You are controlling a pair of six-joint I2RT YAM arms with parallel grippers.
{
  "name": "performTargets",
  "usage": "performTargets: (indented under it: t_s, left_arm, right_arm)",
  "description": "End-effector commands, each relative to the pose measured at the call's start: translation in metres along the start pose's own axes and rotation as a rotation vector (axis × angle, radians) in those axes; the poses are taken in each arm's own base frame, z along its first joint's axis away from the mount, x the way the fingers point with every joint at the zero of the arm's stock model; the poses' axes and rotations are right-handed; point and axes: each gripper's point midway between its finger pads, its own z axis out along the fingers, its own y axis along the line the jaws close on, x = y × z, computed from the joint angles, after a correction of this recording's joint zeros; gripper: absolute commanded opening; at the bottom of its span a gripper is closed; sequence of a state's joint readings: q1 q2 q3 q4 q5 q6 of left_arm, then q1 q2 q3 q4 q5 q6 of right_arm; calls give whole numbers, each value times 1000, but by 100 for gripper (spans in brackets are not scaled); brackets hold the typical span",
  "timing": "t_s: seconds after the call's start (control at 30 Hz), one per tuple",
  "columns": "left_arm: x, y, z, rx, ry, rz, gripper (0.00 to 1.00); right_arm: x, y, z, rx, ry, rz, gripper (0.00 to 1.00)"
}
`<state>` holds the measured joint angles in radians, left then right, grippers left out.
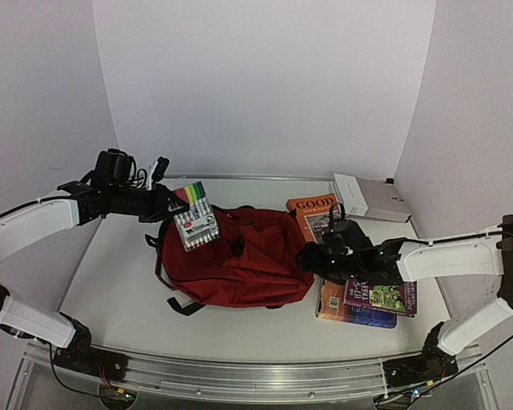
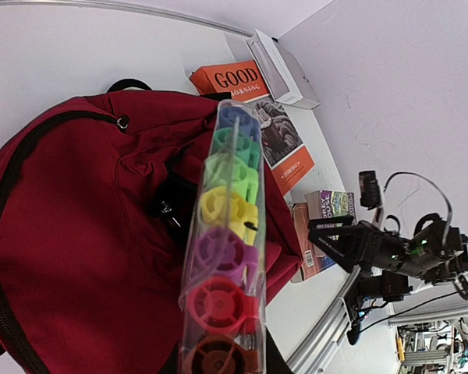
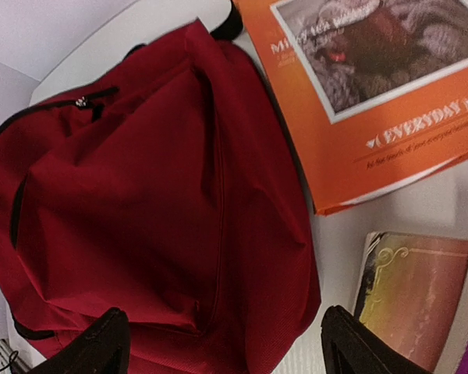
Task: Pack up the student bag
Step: Pick up the stationery from the center of the board, then place the stationery in the student bag.
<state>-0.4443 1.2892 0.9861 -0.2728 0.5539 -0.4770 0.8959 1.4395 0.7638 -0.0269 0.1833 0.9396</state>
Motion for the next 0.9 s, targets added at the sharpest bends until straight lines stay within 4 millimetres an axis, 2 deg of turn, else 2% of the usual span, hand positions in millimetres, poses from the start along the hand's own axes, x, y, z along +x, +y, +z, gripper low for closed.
performTargets:
  t_s: [0.0, 0.07, 0.17, 0.3, 0.4, 0.47, 0.53, 0.63, 0.73, 0.77, 0.87]
  left_arm:
    - [-22, -25, -26, 38, -32, 30, 0]
    - [-23, -25, -31, 31, -36, 33, 0]
    - [-24, -24, -36, 16, -46, 35, 0]
    - [-23, -23, -43, 1, -50, 29, 0]
    - [-21, -23, -48, -6, -53, 22, 0]
    - [-17, -21, -51, -17, -47, 13, 0]
    - [-16, -22, -54, -22, -47, 9, 0]
    - [-13, -22, -60, -30, -52, 5, 0]
    - [-13, -23, -66, -43, -65, 6, 0]
    - [-13, -23, -68, -47, -71, 7, 0]
    - [-14, -24, -74, -55, -86, 12, 0]
  right_arm:
    - [29, 12, 21, -93, 107, 66, 80]
    - [40, 10, 32, -94, 142, 60, 76]
    - [48, 19, 42, -132, 171, 31, 65]
    - [35, 26, 60, -107, 115, -59, 24]
    - [14, 19, 78, -56, 69, -121, 0]
    - [-3, 8, 93, -25, 55, -152, 0]
    - [-23, 6, 106, -16, 33, -195, 0]
    - [-56, 13, 124, -27, -8, -261, 0]
    - [-88, 30, 136, -52, -53, -304, 1]
    - [-97, 36, 137, -58, -67, -321, 4]
    - [-113, 54, 128, -84, -90, -359, 26]
